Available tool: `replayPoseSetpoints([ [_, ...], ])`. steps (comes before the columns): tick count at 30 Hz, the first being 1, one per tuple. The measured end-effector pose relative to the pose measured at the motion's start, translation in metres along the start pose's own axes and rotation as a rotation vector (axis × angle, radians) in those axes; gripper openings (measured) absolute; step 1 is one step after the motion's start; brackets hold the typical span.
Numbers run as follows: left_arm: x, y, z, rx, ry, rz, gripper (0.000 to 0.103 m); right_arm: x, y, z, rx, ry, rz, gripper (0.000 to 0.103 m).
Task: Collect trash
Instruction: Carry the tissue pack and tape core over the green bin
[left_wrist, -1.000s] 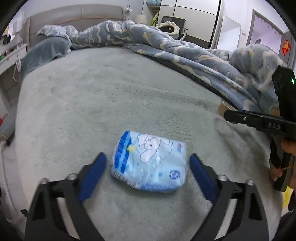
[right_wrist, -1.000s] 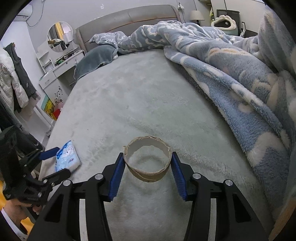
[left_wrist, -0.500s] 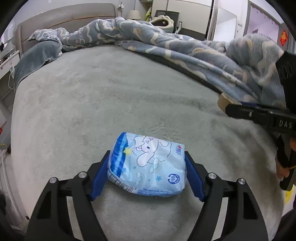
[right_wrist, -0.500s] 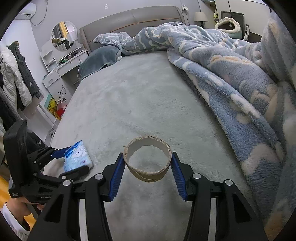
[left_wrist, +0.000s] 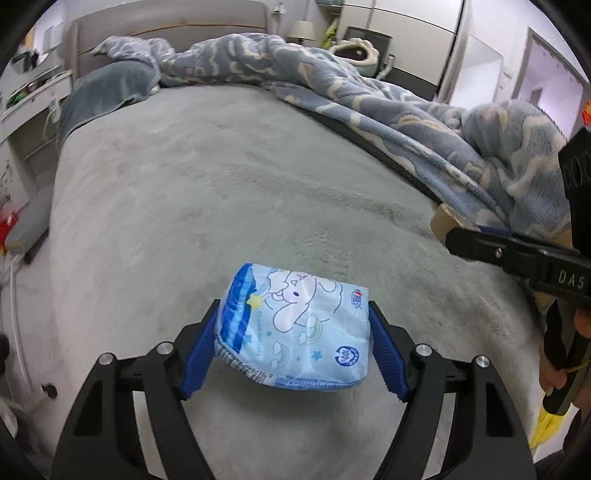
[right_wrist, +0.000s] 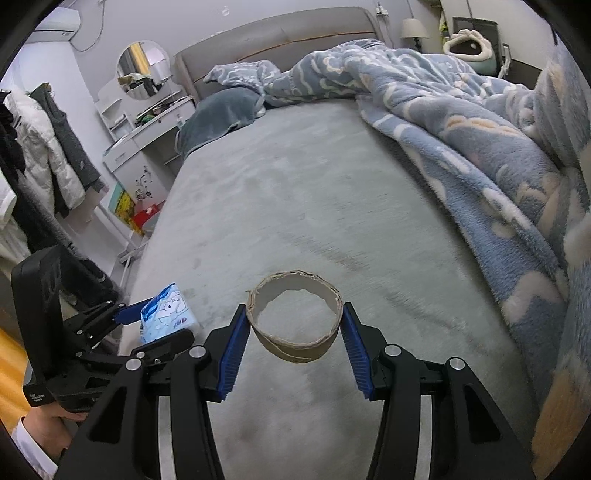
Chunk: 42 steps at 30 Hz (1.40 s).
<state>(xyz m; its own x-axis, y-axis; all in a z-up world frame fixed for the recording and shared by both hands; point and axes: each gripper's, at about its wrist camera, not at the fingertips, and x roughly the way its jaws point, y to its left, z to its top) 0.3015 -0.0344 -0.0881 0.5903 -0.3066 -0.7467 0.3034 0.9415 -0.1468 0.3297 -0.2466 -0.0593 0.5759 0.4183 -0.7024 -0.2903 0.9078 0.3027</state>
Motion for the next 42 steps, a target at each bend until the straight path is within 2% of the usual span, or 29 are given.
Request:
replayPoseSetpoints([
  [10, -0.066, 0.008, -0.022, -0.064, -0.021, 0.1, 0.077, -0.02, 0.052, -0.019, -0.088, 0.055, 0.024, 0.051],
  [15, -0.093, 0.014, -0.028, -0.109, -0.052, 0.102, 0.077, -0.034, 0.078, -0.037, -0.149, 0.064, 0.001, 0.051],
  [23, -0.145, 0.02, -0.067, -0.175, -0.074, 0.143, 0.077, -0.053, 0.103, -0.055, -0.174, 0.058, 0.002, 0.051],
  [30, -0.186, 0.029, -0.1, -0.238, -0.099, 0.189, 0.077, -0.076, 0.13, -0.084, -0.188, 0.064, 0.007, 0.051],
  [33, -0.199, 0.034, -0.115, -0.251, -0.102, 0.213, 0.077, -0.089, 0.151, -0.099, -0.216, 0.067, 0.01, 0.051],
  [39, -0.201, 0.051, -0.146, -0.253, -0.037, 0.279, 0.077, -0.098, 0.182, -0.123, -0.25, 0.083, 0.026, 0.051],
  [42, -0.201, 0.061, -0.158, -0.265, -0.022, 0.287, 0.078, -0.094, 0.196, -0.131, -0.254, 0.095, 0.04, 0.051],
])
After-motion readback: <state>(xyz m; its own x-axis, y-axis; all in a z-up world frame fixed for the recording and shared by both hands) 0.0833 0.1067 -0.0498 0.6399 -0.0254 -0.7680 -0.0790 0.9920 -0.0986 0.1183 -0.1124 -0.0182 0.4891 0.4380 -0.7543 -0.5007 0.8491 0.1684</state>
